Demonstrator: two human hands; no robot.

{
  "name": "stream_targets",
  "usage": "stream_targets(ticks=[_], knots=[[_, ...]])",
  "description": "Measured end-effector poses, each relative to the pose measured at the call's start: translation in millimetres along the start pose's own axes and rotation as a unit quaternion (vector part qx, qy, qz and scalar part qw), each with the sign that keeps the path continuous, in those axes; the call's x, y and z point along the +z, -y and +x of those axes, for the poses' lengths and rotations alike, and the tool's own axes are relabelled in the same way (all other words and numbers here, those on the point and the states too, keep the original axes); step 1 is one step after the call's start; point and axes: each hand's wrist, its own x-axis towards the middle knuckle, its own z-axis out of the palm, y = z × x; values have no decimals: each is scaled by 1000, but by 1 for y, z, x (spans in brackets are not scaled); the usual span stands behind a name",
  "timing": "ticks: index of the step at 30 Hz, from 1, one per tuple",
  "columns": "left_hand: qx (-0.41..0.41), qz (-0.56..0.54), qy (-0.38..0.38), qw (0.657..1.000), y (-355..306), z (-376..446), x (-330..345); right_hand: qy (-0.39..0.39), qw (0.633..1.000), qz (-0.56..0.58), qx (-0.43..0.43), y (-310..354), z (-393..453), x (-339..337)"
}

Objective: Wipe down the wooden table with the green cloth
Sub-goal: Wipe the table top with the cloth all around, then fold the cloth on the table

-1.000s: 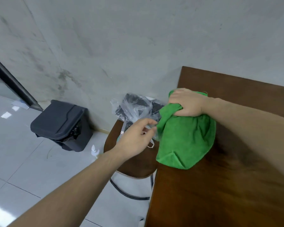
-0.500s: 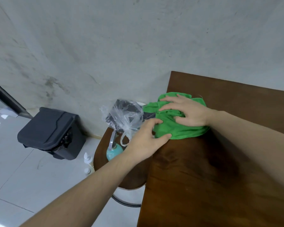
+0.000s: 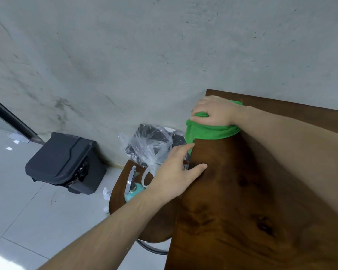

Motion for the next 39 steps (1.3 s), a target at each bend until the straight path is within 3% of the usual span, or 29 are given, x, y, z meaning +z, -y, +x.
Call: stream_targets(ticks=[12,21,27,33,39], knots=[[-20,29,11,999,-10,4,1,84,981,-97,149,-33,39,-7],[-29,-35,-38,998,-2,-23,-4,35,996,21,81,67,-24,-6],[28,-17,-59,998,5,-43,-20,37,994,69,71,143,-96,-12],[100,61,-42,992,-3,-61,-17,85,973,131,167,207,-186,-27],[171,175,27,969,-16,-77,-2,5,915,241,322,232,-270,-31]])
